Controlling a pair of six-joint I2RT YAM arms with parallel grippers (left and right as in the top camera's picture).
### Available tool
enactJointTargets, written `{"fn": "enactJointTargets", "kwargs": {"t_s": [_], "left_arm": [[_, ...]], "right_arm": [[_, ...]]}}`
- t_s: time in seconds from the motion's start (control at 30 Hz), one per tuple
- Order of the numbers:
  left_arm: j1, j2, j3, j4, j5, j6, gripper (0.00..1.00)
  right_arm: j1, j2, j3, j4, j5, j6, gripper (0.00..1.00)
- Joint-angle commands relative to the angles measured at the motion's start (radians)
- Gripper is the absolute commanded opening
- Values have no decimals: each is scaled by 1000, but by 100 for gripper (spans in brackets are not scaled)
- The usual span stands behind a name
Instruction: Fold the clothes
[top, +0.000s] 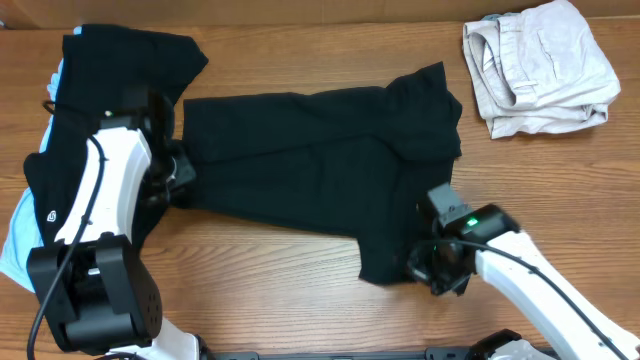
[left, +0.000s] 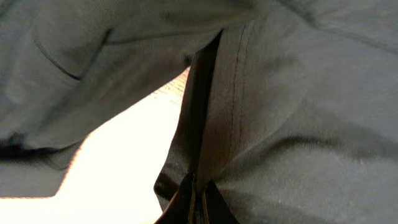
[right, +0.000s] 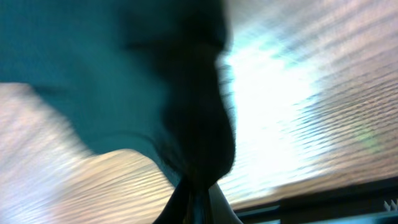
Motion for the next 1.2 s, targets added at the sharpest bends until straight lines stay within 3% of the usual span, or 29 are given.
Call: {"fn": "enactJointTargets", "kwargs": {"t_s": [0.0, 0.27, 0.73, 0.97, 1.17], "left_arm": [[0, -4, 106, -68, 6, 63, 4], [0, -4, 141, -150, -4, 84, 4], [0, -5, 141, -226, -74, 53, 4], [-1, -4, 131, -165, -34, 50, 4], [-4, -4, 74, -54, 8, 50, 4]], "right_arm": [[-23, -45, 140, -72, 9, -26, 4], [-82, -77, 265, -242, 51, -75, 4], [-87, -364, 416, -354, 190, -22, 4], [-87, -184, 415, -302, 284, -85, 4], [-134, 68, 415, -121, 312, -193, 4]]}}
